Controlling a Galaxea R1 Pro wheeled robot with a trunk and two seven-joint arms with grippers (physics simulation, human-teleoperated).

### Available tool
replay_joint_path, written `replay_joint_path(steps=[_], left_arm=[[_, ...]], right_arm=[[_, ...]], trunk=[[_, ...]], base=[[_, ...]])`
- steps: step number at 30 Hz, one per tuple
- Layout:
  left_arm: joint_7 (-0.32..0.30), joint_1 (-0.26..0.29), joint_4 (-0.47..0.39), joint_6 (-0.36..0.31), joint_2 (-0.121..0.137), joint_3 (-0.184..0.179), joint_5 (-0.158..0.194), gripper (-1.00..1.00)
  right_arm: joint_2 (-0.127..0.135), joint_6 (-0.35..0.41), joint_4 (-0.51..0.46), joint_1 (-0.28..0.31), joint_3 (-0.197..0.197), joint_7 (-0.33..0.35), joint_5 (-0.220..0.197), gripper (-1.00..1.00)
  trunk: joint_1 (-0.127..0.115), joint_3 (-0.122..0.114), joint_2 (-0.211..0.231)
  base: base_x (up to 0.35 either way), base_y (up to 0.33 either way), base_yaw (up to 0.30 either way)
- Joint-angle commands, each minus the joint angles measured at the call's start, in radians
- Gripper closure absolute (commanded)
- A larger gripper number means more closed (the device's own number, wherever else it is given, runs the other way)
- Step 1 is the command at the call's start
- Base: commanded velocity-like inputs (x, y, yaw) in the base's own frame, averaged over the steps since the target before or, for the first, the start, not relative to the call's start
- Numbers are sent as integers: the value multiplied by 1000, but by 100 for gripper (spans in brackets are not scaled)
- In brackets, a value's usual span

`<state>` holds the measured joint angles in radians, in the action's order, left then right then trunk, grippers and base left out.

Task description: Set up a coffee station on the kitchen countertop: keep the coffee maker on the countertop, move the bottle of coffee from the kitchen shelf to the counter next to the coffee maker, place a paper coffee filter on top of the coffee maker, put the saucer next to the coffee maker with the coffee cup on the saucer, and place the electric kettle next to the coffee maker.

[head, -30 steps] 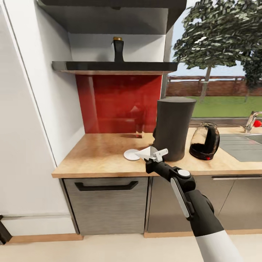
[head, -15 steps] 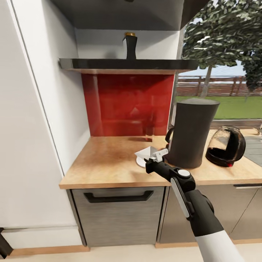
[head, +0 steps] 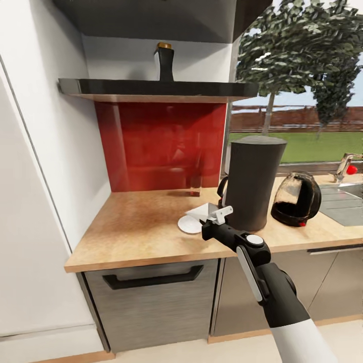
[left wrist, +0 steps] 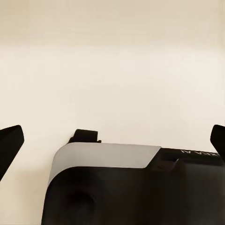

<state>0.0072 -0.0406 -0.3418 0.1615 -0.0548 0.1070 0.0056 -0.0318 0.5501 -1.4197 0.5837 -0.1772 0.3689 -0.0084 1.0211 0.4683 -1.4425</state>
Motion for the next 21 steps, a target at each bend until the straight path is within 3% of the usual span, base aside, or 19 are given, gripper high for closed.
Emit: replay_joint_path(steps=[1, 17, 21], left_arm=[[1, -1, -1, 1, -1, 3, 1, -100], [1, -1, -1, 1, -2, 3, 1, -100], [0, -2, -1, 3, -3, 6, 1, -100]], right_arm=[[0, 7, -1, 1, 1, 2, -4, 100], [0, 7, -1, 1, 1, 2, -4, 100], [16, 25, 22, 23, -22, 21, 1, 100]], trunk=[[-4, -2, 6], [-65, -52, 118], [-65, -52, 118]], base=[[1, 1, -33], [0, 0, -5], [0, 0, 0]])
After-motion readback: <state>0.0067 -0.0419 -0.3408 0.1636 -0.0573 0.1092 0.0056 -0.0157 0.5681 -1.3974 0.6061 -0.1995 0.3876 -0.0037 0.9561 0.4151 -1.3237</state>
